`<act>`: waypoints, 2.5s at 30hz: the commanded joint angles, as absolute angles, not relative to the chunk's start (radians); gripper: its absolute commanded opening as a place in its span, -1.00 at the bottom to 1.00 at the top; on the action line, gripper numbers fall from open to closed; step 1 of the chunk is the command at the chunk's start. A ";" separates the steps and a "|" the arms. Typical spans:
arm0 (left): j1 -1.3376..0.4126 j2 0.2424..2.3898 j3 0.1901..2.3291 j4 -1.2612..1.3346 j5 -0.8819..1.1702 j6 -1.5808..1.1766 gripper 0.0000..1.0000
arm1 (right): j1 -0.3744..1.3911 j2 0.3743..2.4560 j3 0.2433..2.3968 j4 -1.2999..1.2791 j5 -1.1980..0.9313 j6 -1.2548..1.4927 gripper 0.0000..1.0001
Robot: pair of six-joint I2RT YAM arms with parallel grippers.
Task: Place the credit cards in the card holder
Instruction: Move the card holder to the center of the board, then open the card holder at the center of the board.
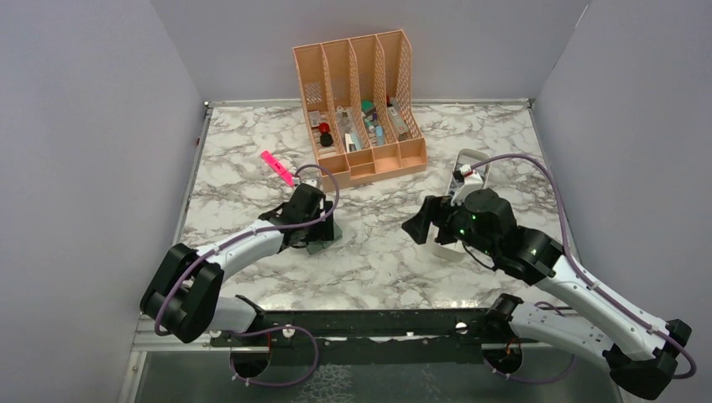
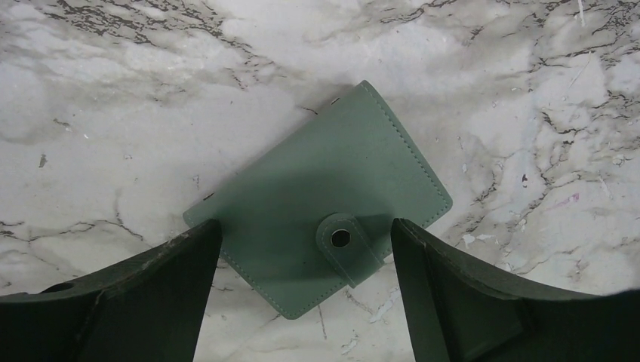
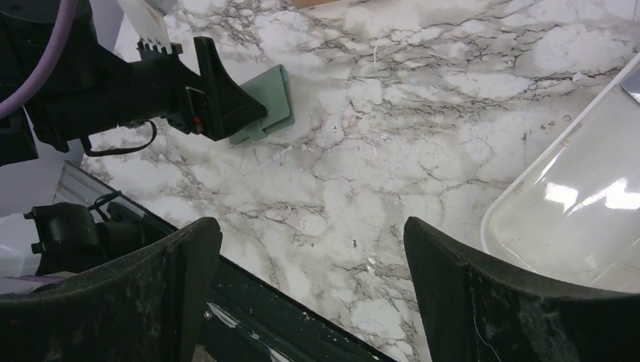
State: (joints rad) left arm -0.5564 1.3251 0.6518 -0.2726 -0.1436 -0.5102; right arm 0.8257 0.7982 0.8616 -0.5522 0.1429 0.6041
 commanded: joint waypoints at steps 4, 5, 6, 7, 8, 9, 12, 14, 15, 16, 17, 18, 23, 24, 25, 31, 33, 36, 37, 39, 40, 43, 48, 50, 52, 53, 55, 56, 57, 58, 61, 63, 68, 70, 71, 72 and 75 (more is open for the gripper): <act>-0.566 1.347 0.610 -0.152 0.011 -0.508 0.73 | 0.833 0.783 0.873 -0.576 0.147 0.566 0.92; -0.574 1.343 0.602 -0.137 0.045 -0.523 0.71 | 0.833 0.782 0.875 -0.583 0.151 0.567 0.92; -0.583 1.338 0.594 -0.116 0.078 -0.551 0.68 | 0.833 0.782 0.877 -0.590 0.156 0.569 0.92; -0.595 1.331 0.584 -0.095 0.119 -0.586 0.63 | 0.833 0.781 0.880 -0.594 0.159 0.572 0.92; -0.616 1.324 0.575 -0.061 0.161 -0.624 0.56 | 0.833 0.780 0.879 -0.594 0.159 0.577 0.92; -0.645 1.317 0.566 -0.029 0.200 -0.669 0.50 | 0.833 0.781 0.875 -0.592 0.157 0.580 0.91; -0.758 1.303 0.561 0.046 0.226 -0.781 0.40 | 0.833 0.790 0.869 -0.576 0.143 0.588 0.92; -0.800 1.298 0.568 0.070 0.230 -0.836 0.37 | 0.833 0.799 0.864 -0.567 0.136 0.594 0.92; -0.811 1.295 0.572 0.076 0.237 -0.847 0.36 | 0.833 0.806 0.861 -0.564 0.130 0.598 0.91; -0.816 1.290 0.577 0.077 0.242 -0.848 0.36 | 0.833 0.811 0.856 -0.562 0.122 0.601 0.91; -0.816 1.283 0.578 0.072 0.241 -0.841 0.36 | 0.833 0.818 0.852 -0.558 0.114 0.605 0.90; -0.817 1.276 0.579 0.054 0.220 -0.834 0.36 | 0.833 0.823 0.847 -0.554 0.106 0.609 0.88; -0.785 1.258 0.601 -0.080 0.102 -0.783 0.38 | 0.833 0.869 0.809 -0.506 0.037 0.653 0.56; -0.767 1.252 0.595 -0.082 0.112 -0.781 0.38 | 0.833 0.886 0.802 -0.491 0.022 0.657 0.46; -0.746 1.244 0.583 -0.074 0.134 -0.781 0.37 | 0.833 0.906 0.797 -0.478 0.008 0.660 0.40; -0.584 1.121 0.521 -0.042 0.269 -0.777 0.34 | 0.833 1.069 0.793 -0.422 0.004 0.667 0.03; -0.557 1.056 0.540 -0.092 0.250 -0.733 0.38 | 0.834 1.124 0.793 -0.396 0.013 0.672 -0.03; -0.552 0.979 0.597 -0.213 0.172 -0.660 0.43 | 0.840 1.199 0.799 -0.355 0.027 0.678 -0.06; -0.553 0.953 0.614 -0.246 0.150 -0.643 0.45 | 0.844 1.223 0.806 -0.341 0.033 0.678 -0.06; -0.552 0.902 0.636 -0.300 0.107 -0.619 0.48 | 0.853 1.277 0.825 -0.323 0.047 0.679 -0.06; -0.552 0.876 0.643 -0.317 0.093 -0.614 0.49 | 0.860 1.305 0.837 -0.314 0.053 0.679 -0.06; -0.553 0.804 0.641 -0.344 0.065 -0.607 0.50 | 0.879 1.393 0.889 -0.305 0.073 0.677 -0.06; -0.552 0.733 0.620 -0.362 0.038 -0.602 0.50 | 0.915 1.530 0.981 -0.312 0.101 0.671 -0.06; -0.552 0.724 0.622 -0.376 0.034 -0.598 0.50 | 0.923 1.584 1.012 -0.317 0.109 0.670 -0.06; -0.552 0.717 0.625 -0.385 0.032 -0.595 0.50 | 0.929 1.624 1.037 -0.325 0.121 0.670 -0.06; -0.552 0.713 0.625 -0.388 0.032 -0.592 0.50 | 0.931 1.644 1.048 -0.327 0.128 0.669 -0.06; -0.552 0.703 0.623 -0.392 0.030 -0.585 0.50 | 0.934 1.682 1.066 -0.327 0.133 0.663 -0.06; -0.553 0.700 0.621 -0.396 0.027 -0.581 0.50 | 0.936 1.705 1.077 -0.328 0.132 0.658 -0.06; -0.552 0.696 0.621 -0.399 0.022 -0.575 0.50 | 0.936 1.725 1.090 -0.334 0.134 0.653 -0.06; -0.552 0.694 0.620 -0.403 0.018 -0.571 0.50 | 0.938 1.749 1.102 -0.344 0.141 0.649 -0.06; -0.552 0.688 0.620 -0.408 0.015 -0.571 0.51 | 0.952 1.813 1.136 -0.396 0.215 0.655 -0.08; -0.553 0.686 0.622 -0.407 0.021 -0.574 0.51 | 0.955 1.848 1.151 -0.427 0.247 0.659 -0.13; -0.552 0.689 0.623 -0.407 0.030 -0.579 0.50 | 0.968 1.888 1.163 -0.458 0.307 0.659 -0.52; -0.552 0.692 0.619 -0.407 0.037 -0.585 0.49 | 0.969 1.888 1.159 -0.460 0.319 0.660 -0.72; -0.552 0.694 0.616 -0.408 0.041 -0.589 0.49 | 0.969 1.885 1.154 -0.456 0.324 0.659 -0.81; -0.552 0.696 0.612 -0.407 0.044 -0.594 0.48 | 0.969 1.881 1.149 -0.449 0.326 0.657 -0.91; -0.552 0.700 0.600 -0.405 0.046 -0.606 0.46 | 0.969 1.861 1.134 -0.417 0.310 0.643 -0.98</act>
